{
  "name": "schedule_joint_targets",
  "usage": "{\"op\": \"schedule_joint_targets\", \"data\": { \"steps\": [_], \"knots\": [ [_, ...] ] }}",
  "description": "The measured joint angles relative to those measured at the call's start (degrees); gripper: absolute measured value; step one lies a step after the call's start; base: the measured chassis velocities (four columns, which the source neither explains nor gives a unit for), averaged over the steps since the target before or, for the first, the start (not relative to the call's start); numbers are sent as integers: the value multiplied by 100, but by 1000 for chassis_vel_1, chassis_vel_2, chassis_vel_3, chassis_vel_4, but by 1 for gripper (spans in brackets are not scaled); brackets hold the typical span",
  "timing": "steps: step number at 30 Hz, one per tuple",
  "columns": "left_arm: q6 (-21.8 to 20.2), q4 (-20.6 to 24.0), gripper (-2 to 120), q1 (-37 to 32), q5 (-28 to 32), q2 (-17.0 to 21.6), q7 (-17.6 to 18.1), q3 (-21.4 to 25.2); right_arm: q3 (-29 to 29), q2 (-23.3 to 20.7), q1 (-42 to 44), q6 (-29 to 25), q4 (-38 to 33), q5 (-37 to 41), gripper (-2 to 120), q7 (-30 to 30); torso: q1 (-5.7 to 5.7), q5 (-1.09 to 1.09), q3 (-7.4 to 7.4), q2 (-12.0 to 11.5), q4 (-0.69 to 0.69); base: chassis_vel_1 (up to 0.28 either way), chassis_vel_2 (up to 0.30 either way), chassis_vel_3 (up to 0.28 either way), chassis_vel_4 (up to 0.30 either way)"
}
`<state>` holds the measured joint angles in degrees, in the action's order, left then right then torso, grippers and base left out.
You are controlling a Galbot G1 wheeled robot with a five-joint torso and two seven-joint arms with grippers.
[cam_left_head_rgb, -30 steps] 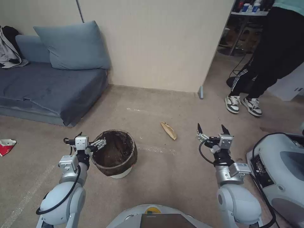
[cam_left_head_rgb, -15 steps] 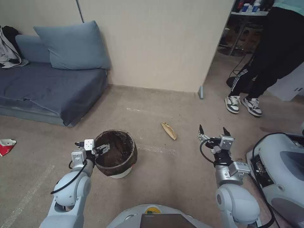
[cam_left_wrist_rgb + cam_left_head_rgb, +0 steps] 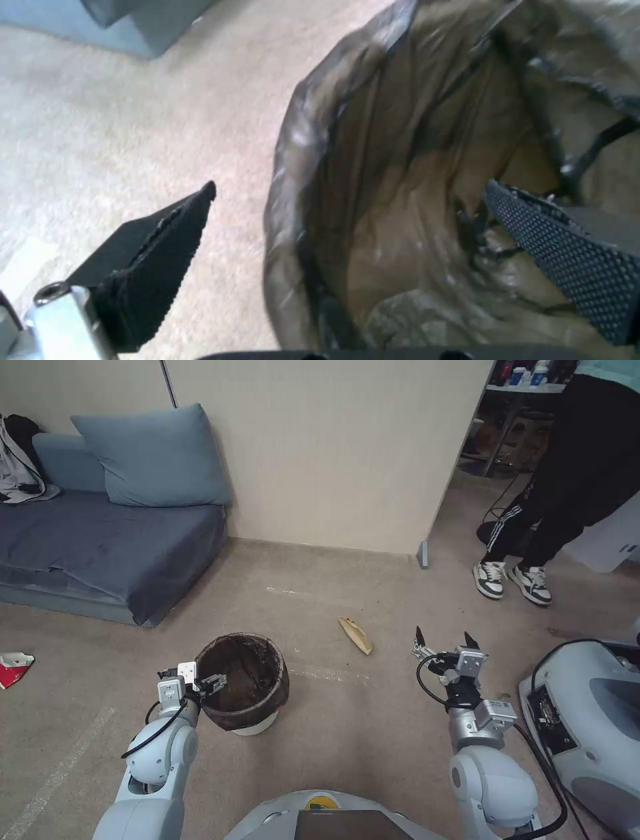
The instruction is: Pick up the trash bin, then pick up the garbage from the floor and place it into the trash bin.
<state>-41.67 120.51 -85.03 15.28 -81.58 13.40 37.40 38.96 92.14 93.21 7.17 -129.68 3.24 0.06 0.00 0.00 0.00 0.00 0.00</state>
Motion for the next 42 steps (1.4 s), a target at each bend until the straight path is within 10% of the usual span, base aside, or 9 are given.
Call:
{"op": "schedule_joint_targets", "data": {
  "steps": [12, 36, 42],
  "knots": [
    [-63, -84, 99, -12, 50, -55, 236, -16, -36, 0, -45, -29, 137, -28, 100, -12, 0, 0, 0, 0, 0, 0, 0, 0, 0],
    [-48, -172, 10, -36, 180, -69, 246, -17, -40, 0, -76, -20, 170, -59, 100, -48, 0, 0, 0, 0, 0, 0, 0, 0, 0],
    [-40, -173, 9, -20, 379, -67, 265, -21, -38, 0, -91, -14, 183, -64, 100, -80, 0, -2, 0, 0, 0, 0, 0, 0, 0]
  ]
}}
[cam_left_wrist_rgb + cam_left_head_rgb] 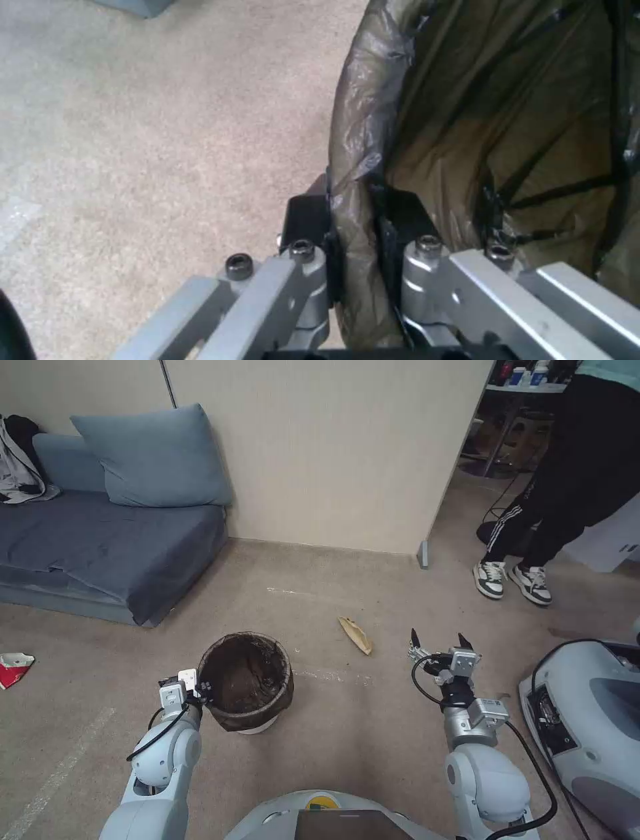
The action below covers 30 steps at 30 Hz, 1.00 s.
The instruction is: Pick up the trash bin, then pick up the garbage from the floor and place it into the trash bin.
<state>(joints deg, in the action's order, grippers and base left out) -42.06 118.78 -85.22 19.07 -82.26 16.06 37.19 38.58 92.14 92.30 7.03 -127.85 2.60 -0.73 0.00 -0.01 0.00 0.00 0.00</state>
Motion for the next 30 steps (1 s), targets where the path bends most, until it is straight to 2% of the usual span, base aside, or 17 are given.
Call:
{"op": "schedule_joint_targets", "data": {
  "steps": [6, 9, 10, 13, 19, 30],
  "knots": [
    [60, 115, 9, -24, 103, 14, -30, -3, 23, 0, -18, 24, 3, 2, 100, 23, 0, 3, 0, 0, 1, 0, 0, 0, 0],
    [353, 476, 7, -119, 287, 88, -230, 15, 27, 0, -44, 63, -14, 21, 100, 38, 0, 3, 0, 0, 1, 0, 0, 0, 0],
    [353, 476, 7, -119, 287, 88, -230, 15, 27, 0, -44, 63, -14, 21, 100, 38, 0, 3, 0, 0, 1, 0, 0, 0, 0],
    [647, 958, 7, -232, 255, 194, -458, 59, 27, 0, -70, 94, -43, 27, 100, 55, 0, 1, 0, 0, -1, 0, 0, 0, 0],
    [829, 1443, 7, -387, 310, 261, -722, 94, 40, 0, -73, 105, -94, 26, 100, 94, 0, 2, 0, 0, 1, 0, 0, 0, 0],
    [1044, 1707, 7, -507, 138, 229, -741, 111, 37, 0, -39, 103, -183, 24, 100, 114, 0, 2, 0, 0, 1, 0, 0, 0, 0]
  ]
}}
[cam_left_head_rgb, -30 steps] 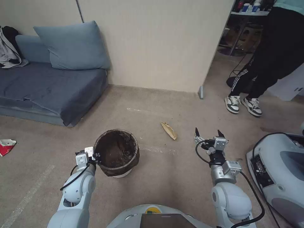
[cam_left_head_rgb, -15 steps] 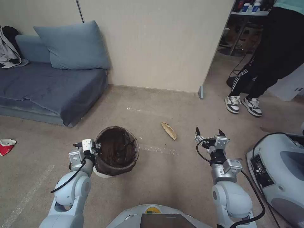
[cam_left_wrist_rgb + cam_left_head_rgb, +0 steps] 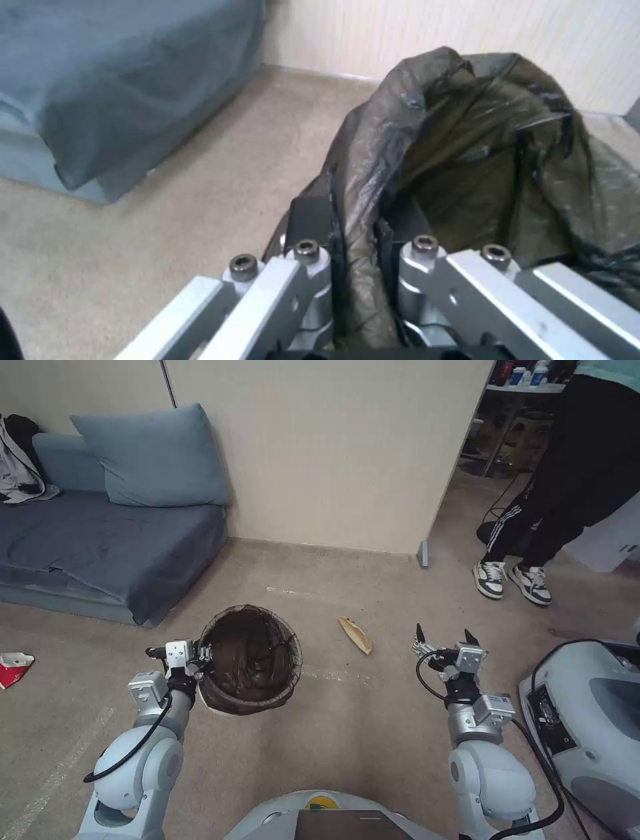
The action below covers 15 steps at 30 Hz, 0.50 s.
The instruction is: Pick up the trash bin, then pick up the garbage from the floor and place it into the trash bin.
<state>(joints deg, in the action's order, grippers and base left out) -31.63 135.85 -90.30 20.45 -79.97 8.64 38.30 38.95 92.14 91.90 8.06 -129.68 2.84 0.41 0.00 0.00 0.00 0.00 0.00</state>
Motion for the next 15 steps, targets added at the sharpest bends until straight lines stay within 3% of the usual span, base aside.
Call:
{"op": "schedule_joint_targets", "data": {
  "steps": [15],
  "knots": [
    [198, 105, 7, -74, -84, 13, -28, 53, 16, 0, 14, 56, -50, -92, 100, -109, 0, 0, 0, 0, 0, 0, 0, 0, 0]
  ]
}}
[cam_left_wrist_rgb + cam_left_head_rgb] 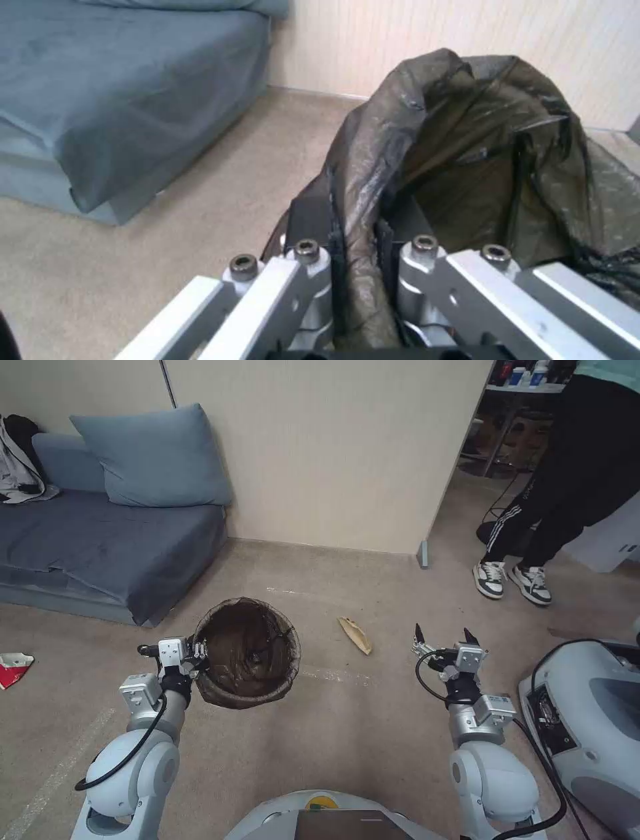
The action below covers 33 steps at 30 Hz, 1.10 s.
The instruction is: Pick up the trash bin, then pick up the garbage from the floor and place it into the trash bin.
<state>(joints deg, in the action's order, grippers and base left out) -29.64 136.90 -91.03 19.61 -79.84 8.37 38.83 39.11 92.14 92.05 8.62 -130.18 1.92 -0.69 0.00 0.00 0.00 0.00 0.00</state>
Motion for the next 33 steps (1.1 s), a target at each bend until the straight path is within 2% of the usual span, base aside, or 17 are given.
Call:
{"op": "schedule_joint_targets", "data": {
  "steps": [13, 33],
  "knots": [
    [74, 5, 7, -29, -81, -2, -16, -18, -8, 0, 4, -22, 30, -25, 100, -12, 0, 0, 0, 0, 0, -32, 24, 34, -25],
    [79, 3, 7, -36, -111, 6, -114, -29, -2, 0, 6, -57, 75, -29, 100, -58, 0, 0, 0, 0, 1, -83, 87, 84, -90]
  ]
}}
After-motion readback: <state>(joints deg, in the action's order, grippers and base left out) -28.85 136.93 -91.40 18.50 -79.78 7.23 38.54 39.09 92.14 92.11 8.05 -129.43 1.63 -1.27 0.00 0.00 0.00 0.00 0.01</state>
